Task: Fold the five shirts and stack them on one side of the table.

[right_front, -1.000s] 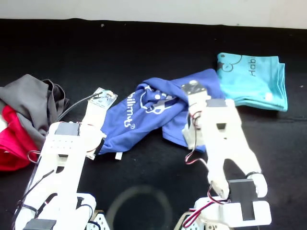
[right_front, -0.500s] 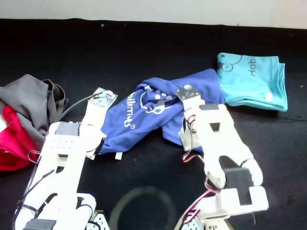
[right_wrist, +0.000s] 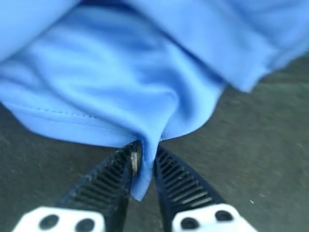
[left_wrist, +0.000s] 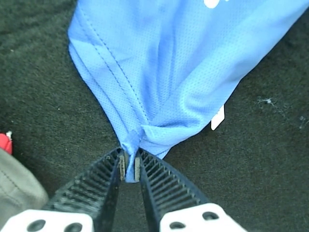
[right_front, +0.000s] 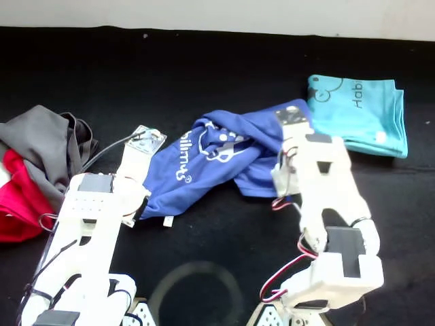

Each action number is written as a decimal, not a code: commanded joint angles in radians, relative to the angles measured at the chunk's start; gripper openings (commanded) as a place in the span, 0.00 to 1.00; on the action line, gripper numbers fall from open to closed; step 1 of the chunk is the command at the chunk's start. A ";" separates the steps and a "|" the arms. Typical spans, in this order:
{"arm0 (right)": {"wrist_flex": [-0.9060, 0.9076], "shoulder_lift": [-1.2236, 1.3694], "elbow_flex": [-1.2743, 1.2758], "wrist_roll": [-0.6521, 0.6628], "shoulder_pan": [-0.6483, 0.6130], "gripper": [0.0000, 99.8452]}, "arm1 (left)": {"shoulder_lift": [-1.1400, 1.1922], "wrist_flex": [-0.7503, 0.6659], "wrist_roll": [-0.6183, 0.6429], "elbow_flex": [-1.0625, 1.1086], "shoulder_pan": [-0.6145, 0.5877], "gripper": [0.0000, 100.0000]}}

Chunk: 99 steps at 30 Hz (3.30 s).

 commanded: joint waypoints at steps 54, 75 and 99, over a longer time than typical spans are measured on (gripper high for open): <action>0.039 -0.662 0.263 0.173 0.219 0.01 | -0.018 -0.101 0.037 0.231 -0.079 0.21; -0.073 -0.664 0.259 0.120 0.219 0.01 | -0.019 0.109 0.041 -0.163 -0.059 0.01; 0.179 -0.664 -0.888 0.060 0.214 0.01 | -0.019 0.588 0.133 -1.478 -0.031 0.01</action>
